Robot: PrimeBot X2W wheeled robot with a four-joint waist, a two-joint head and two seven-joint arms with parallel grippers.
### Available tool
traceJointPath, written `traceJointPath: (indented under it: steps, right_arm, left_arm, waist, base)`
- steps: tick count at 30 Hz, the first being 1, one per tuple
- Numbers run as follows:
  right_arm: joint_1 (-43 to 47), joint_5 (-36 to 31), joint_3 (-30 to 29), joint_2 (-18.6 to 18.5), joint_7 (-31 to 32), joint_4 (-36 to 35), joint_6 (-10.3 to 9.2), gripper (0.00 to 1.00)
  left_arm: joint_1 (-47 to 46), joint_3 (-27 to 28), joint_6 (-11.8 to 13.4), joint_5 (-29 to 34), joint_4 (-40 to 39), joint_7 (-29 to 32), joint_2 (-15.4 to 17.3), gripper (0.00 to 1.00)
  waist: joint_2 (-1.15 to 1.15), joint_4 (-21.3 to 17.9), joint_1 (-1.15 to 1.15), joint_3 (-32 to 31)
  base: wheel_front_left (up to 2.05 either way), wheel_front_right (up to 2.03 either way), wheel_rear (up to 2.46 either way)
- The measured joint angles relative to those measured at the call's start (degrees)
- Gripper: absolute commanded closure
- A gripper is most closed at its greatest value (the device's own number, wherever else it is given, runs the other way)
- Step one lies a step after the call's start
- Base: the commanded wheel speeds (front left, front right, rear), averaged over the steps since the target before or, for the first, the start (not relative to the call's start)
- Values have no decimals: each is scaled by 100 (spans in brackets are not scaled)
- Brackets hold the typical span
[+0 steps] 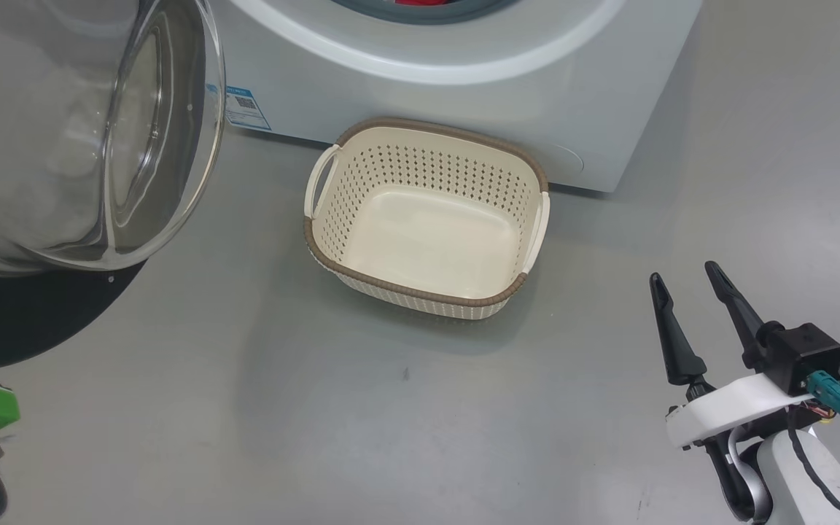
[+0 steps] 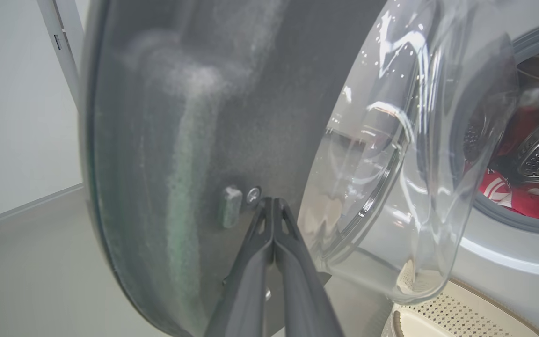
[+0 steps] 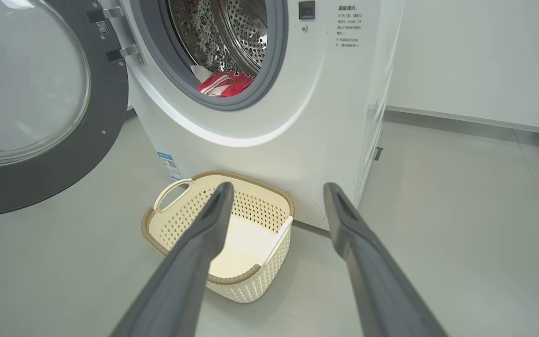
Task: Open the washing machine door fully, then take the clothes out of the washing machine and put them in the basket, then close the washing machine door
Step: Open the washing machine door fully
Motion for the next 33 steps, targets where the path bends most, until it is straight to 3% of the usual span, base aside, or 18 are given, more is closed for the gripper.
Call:
traceJointPath:
  steps: [15,33]
  right_arm:
    - [-148,-41,-18,-93,47,-14,2,0]
    - [-141,-5,-98,96,38,339,44,0]
  left_arm:
    - [-466,142,-51,-180,578,-82,215,100]
    - [-316,-448,-393,188,635,-286,179,100]
  waist:
    - [0,49,0,239]
    - [0,-46,0,-449]
  base:
    - [0,0,0]
    - [0,0,0]
